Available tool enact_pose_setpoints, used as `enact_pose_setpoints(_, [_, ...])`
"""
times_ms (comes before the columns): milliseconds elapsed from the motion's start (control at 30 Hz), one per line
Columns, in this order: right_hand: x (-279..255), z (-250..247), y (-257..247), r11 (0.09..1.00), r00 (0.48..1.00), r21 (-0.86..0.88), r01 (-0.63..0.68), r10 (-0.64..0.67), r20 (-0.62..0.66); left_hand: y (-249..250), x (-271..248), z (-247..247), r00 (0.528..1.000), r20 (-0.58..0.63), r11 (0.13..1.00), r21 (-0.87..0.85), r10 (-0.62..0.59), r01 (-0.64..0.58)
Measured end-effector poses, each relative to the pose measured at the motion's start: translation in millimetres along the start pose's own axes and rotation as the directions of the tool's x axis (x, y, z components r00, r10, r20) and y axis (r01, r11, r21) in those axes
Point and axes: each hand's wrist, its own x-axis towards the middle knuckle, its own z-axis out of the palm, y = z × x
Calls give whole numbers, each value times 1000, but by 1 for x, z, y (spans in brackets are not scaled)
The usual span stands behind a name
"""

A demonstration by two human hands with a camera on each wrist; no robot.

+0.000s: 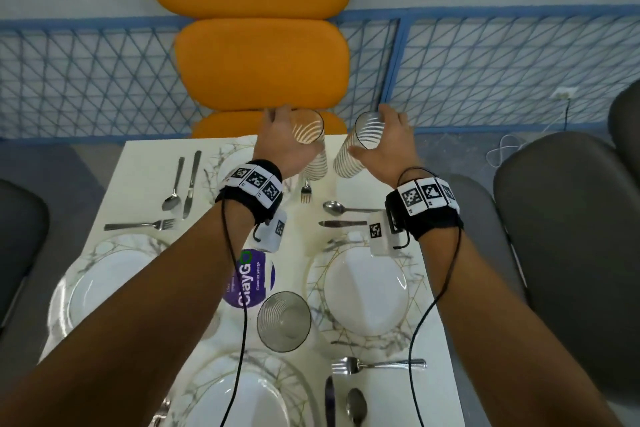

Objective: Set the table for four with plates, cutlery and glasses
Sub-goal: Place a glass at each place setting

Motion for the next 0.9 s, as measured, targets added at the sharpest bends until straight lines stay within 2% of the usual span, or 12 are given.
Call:
enact_pose_setpoints(200, [-59, 25, -50, 1000, 994, 20, 1, -3, 109, -45, -38, -66, 996, 56, 998, 6, -67, 67])
enact_pose_setpoints(433, [-100, 72, -95, 995, 972, -101, -5, 28, 235, -113, -72, -121, 982, 112, 984, 111, -153, 141])
enact_pose_setpoints(633, [-109, 103, -116, 960, 939, -281, 8, 89, 333, -164, -84, -133, 959, 165, 958, 210, -230, 193])
enact_pose_setpoints(900, [-106, 130, -109, 911, 925, -413, -7, 163, 343, -191, -87, -130, 934, 185, 929, 276, -305, 248])
